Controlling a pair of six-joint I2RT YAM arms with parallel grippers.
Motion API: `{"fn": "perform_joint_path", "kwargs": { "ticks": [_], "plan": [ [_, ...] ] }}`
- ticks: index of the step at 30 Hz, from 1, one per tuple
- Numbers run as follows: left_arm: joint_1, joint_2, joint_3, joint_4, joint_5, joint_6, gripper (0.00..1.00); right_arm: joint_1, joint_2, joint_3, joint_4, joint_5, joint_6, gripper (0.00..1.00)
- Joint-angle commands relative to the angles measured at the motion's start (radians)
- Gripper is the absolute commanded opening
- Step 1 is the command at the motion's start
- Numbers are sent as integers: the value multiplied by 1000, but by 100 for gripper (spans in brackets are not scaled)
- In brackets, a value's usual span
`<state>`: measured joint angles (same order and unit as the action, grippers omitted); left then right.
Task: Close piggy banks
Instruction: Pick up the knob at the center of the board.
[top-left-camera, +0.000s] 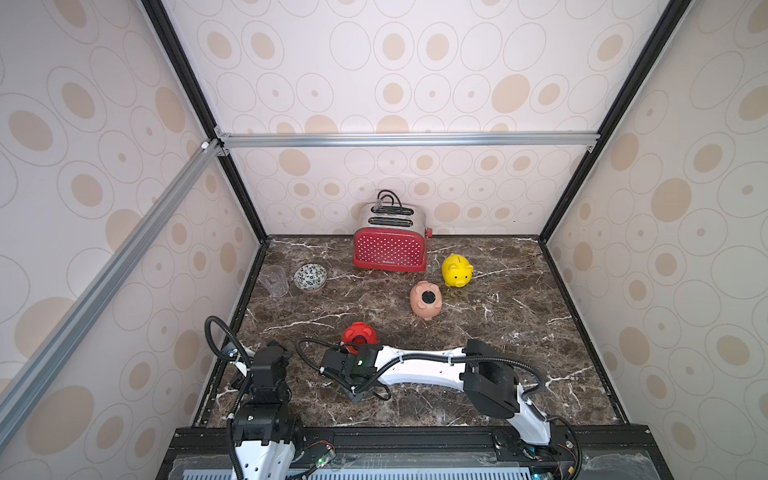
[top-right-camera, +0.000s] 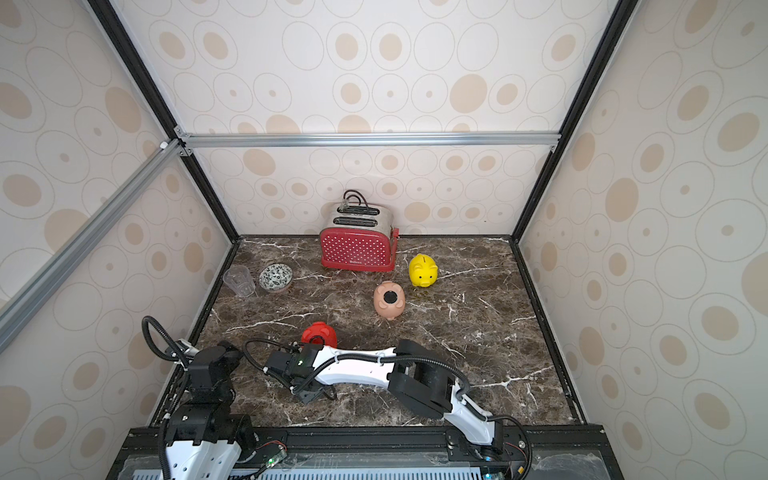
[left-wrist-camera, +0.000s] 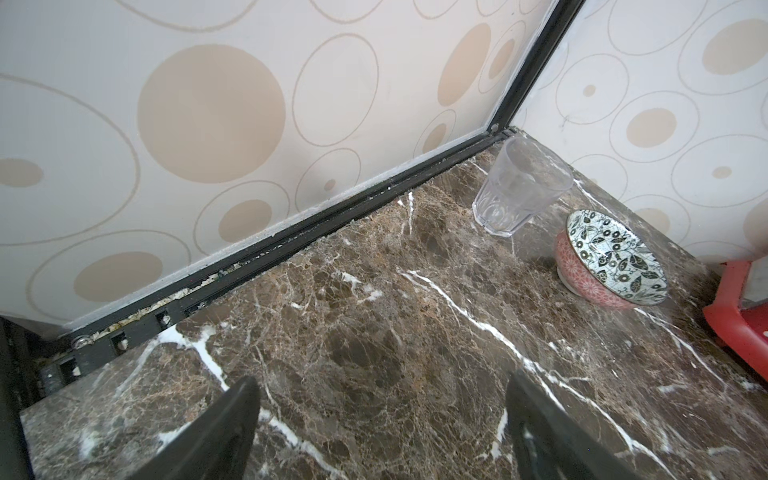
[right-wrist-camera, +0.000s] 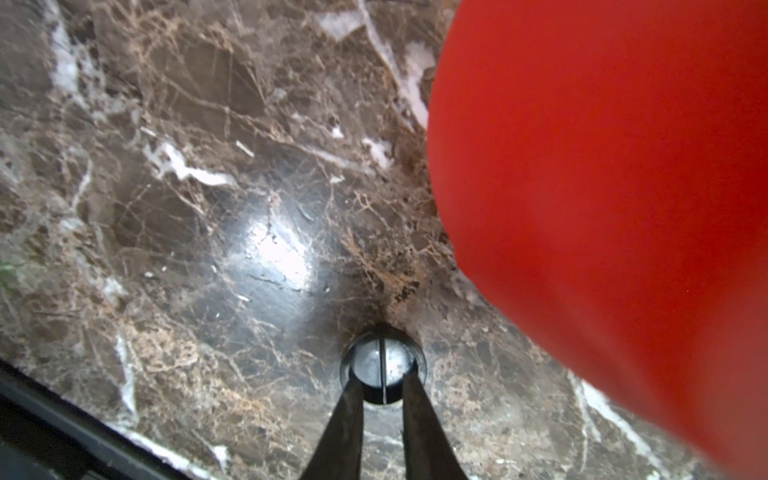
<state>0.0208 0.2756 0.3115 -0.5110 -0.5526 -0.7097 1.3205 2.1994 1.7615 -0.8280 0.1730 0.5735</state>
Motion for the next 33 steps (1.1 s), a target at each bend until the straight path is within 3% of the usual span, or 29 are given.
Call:
{"fn": "perform_joint_path", "kwargs": {
  "ticks": [1,33],
  "plan": [
    [3,-10,-1,-26,-28,-13,92,2,29,0,-26,-8,0,20],
    [3,-10,-1,-20,-22,-5,95,-9,6,-12,-16,-22,2,18]
  ]
}}
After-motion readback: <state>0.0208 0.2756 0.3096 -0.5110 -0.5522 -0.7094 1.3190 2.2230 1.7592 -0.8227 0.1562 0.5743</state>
